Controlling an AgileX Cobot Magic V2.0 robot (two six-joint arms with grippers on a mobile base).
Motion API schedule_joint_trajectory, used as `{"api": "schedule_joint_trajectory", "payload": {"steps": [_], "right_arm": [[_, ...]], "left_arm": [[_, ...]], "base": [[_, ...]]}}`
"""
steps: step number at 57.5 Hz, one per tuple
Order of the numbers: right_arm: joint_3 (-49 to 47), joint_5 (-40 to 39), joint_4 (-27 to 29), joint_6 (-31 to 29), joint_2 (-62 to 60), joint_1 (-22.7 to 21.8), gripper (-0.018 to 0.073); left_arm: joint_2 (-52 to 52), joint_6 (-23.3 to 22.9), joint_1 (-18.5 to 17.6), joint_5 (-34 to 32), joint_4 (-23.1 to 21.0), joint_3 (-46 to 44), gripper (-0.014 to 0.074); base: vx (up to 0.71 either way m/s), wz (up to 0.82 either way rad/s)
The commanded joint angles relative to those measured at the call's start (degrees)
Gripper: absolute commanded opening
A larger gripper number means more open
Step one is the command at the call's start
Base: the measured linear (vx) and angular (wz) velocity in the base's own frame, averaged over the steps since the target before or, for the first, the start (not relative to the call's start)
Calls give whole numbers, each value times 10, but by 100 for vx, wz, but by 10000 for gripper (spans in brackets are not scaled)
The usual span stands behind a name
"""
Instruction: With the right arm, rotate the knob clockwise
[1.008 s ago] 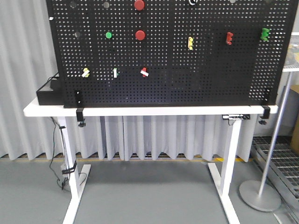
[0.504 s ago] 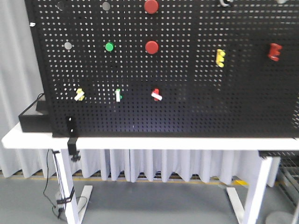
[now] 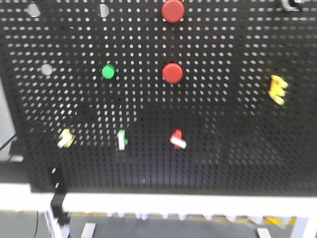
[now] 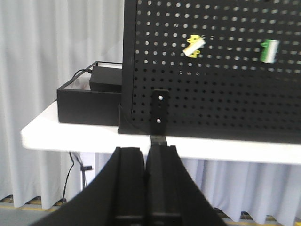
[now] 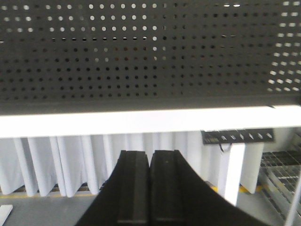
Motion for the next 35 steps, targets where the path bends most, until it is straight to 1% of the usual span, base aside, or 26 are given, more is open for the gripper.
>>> {"api": "schedule_joint_trajectory", "payload": {"steps": [1, 20, 35], "right_arm": [[3, -48, -3, -4, -5, -2, -9], [3, -48, -3, -4, -5, -2, -9], [3, -48, -3, -4, -5, -2, -9]], "left_arm": [[2, -6, 2, -47, -4, 7, -6], [2, -6, 2, -47, -4, 7, -6], [2, -6, 2, -47, -4, 7, -6]], "base": [[37, 2], [33, 3], [20, 1]]}}
